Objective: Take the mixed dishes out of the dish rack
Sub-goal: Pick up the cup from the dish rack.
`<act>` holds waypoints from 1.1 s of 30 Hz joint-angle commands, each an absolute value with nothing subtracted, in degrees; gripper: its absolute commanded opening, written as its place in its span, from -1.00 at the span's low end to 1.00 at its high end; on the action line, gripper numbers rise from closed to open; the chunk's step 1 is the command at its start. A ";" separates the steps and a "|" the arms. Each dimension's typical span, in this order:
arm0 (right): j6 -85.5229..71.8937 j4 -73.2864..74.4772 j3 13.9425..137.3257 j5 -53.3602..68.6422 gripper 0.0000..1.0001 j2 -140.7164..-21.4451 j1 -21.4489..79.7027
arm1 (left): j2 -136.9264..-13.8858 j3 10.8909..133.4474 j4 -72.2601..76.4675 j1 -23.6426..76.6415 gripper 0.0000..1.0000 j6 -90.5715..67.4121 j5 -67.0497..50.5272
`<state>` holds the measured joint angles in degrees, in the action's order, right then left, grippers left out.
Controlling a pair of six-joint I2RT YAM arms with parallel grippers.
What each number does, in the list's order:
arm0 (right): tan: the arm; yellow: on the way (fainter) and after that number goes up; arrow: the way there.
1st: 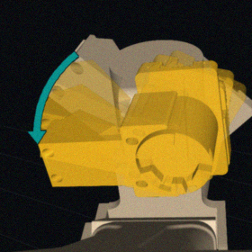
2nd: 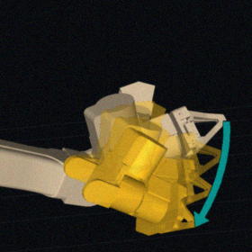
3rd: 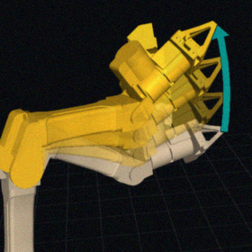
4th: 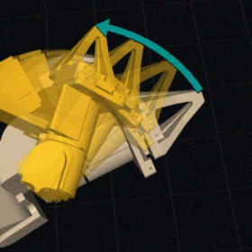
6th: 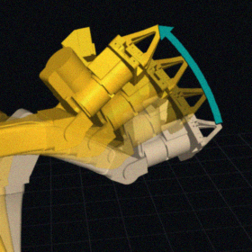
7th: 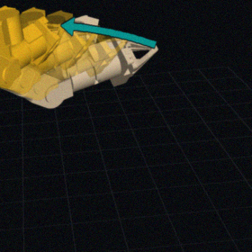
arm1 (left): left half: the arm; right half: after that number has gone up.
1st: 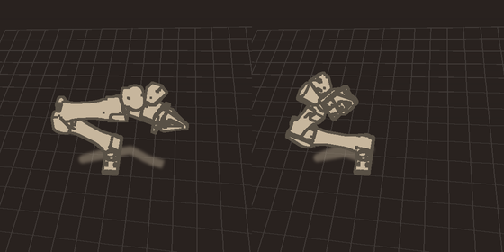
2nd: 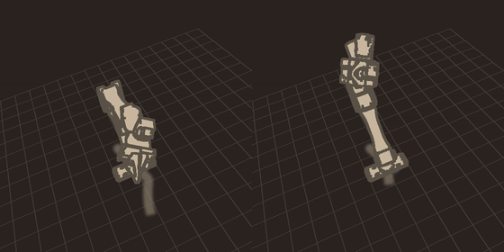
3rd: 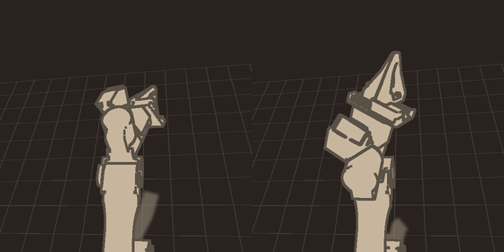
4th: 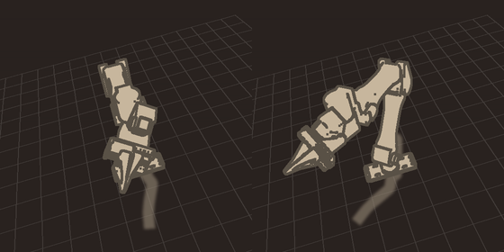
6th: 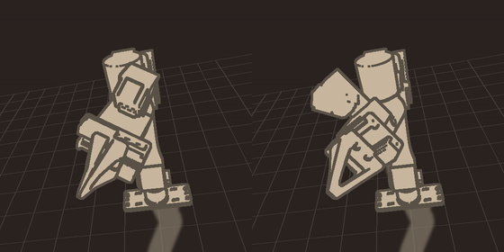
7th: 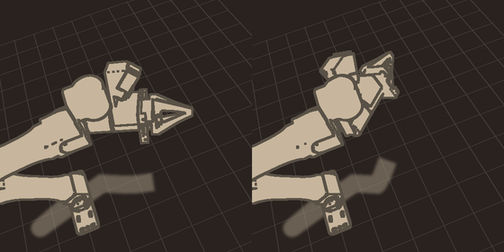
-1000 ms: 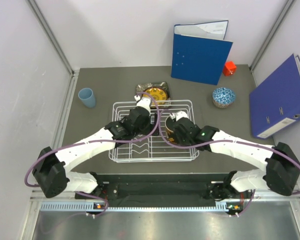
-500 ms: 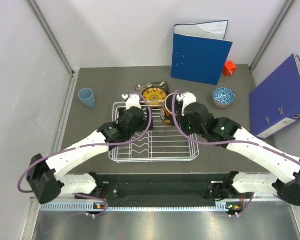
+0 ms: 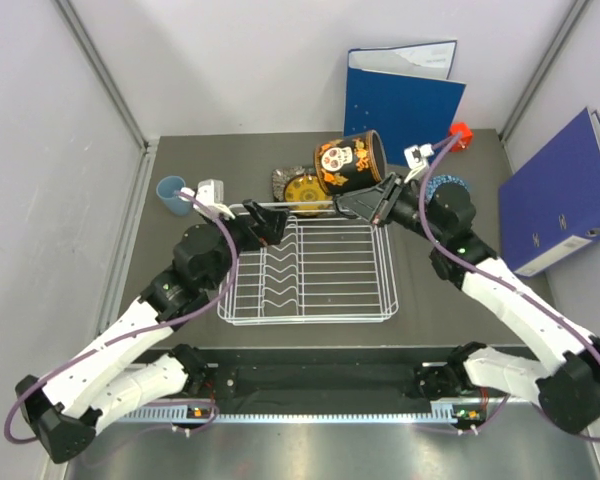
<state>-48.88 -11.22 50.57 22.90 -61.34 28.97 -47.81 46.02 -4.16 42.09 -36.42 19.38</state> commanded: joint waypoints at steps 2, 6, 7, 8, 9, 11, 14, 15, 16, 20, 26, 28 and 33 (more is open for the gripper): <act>-72.05 -64.96 46.07 39.37 -1.00 -68.37 27.51 | -47.81 45.44 10.63 38.33 0.98 -42.43 2.03; -77.26 -71.89 44.39 39.38 -1.00 -73.64 27.42 | -49.57 44.83 17.65 36.48 0.98 -44.03 -6.14; -77.26 -72.33 44.21 39.20 -1.00 -74.09 27.33 | -50.01 44.82 18.54 36.47 0.98 -43.95 -6.33; -77.26 -72.68 44.12 39.11 -1.00 -74.61 27.51 | -50.36 45.00 19.59 36.39 0.98 -43.60 -6.68; -77.43 -73.64 44.12 39.11 -1.00 -75.49 27.51 | -50.80 45.61 19.95 36.30 0.98 -43.51 -7.38; -77.69 -74.35 44.65 39.29 -1.00 -76.46 27.60 | -52.55 46.23 21.08 36.21 0.98 -43.42 -9.92; -79.01 -77.16 45.35 39.81 -1.00 -78.83 27.86 | -54.93 46.50 23.46 36.12 0.97 -44.47 -12.83; -79.54 -77.60 45.53 39.99 -1.00 -79.62 28.04 | -55.45 46.32 24.77 36.12 0.96 -44.73 -13.09; -79.63 -78.39 45.61 40.08 -1.00 -80.06 28.21 | -56.24 46.23 25.39 36.04 0.96 -44.91 -13.27; -79.45 -78.66 45.71 40.61 -1.00 -81.12 29.35 | -57.48 46.23 28.12 35.95 0.90 -45.09 -13.80; -81.03 -82.08 44.30 41.04 -1.00 -82.79 29.62 | -58.18 47.72 30.85 35.95 0.78 -43.77 -14.60; -81.39 -82.62 44.12 41.13 -1.00 -83.23 30.06 | -58.27 48.07 31.02 35.95 0.68 -42.90 -14.76; -81.74 -84.55 43.77 41.40 -1.00 -84.72 31.81 | -59.68 49.13 31.38 35.95 0.57 -41.31 -14.33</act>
